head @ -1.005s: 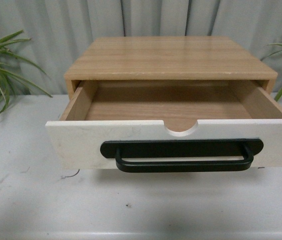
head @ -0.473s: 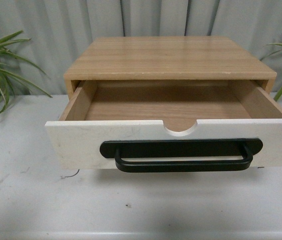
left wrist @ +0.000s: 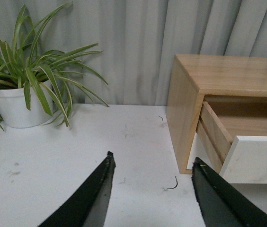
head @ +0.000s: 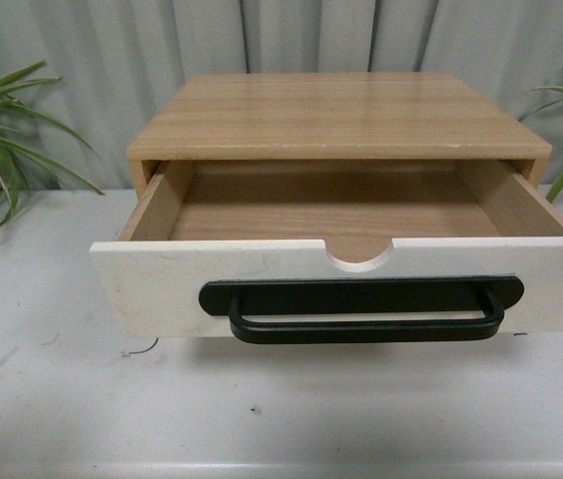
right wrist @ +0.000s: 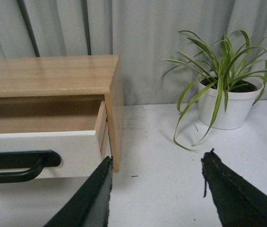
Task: Pull drawer
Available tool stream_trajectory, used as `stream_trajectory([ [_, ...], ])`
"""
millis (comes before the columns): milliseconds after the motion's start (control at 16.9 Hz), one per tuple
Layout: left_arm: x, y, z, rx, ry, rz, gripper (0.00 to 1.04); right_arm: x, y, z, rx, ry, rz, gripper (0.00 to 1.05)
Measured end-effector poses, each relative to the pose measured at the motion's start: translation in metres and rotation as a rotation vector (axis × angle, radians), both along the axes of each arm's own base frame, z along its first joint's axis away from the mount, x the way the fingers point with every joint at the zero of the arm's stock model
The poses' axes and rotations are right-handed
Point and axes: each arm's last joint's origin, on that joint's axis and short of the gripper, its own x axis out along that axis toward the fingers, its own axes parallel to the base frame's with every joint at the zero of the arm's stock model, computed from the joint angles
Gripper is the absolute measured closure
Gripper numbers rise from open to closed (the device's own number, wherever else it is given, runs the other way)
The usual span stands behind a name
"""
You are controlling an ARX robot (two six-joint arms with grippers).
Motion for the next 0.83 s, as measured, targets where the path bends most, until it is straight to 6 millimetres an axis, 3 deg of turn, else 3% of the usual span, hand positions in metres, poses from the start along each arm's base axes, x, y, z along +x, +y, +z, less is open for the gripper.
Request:
stream_trajectory([
  [236, 0.0, 0.0, 0.0, 0.0, 0.0, 0.0, 0.07, 0.0, 0.0, 0.0, 0.0, 0.0, 0.0, 0.04],
  [828, 0.0, 0.0, 0.0, 0.003, 0.0, 0.0, 0.07, 0.0, 0.0, 0.0, 0.0, 0.0, 0.0, 0.06],
])
